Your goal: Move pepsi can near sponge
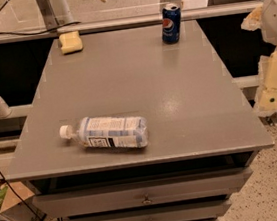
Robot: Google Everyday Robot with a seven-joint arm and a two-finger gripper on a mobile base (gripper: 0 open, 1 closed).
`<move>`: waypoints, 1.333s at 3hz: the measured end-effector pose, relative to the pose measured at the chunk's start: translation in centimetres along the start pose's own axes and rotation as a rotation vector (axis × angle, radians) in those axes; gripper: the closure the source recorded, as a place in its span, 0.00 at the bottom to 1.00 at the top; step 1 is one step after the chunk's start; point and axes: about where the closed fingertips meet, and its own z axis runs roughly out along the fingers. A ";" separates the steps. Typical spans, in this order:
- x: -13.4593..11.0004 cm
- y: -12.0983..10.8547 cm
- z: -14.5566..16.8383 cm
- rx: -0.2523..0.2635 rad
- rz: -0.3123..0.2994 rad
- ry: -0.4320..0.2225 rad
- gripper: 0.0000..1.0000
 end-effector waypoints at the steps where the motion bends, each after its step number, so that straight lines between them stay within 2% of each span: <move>1: 0.0 0.0 0.0 0.000 0.000 0.000 0.00; 2: -1.3 -0.6 0.5 0.010 -0.018 -0.100 0.00; 3: -3.2 -2.4 1.4 0.019 -0.051 -0.205 0.00; 4: -4.8 -5.7 2.5 0.036 -0.078 -0.261 0.00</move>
Offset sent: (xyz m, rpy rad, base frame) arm 0.0308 0.0362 -0.0031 0.2957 -0.1134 0.1384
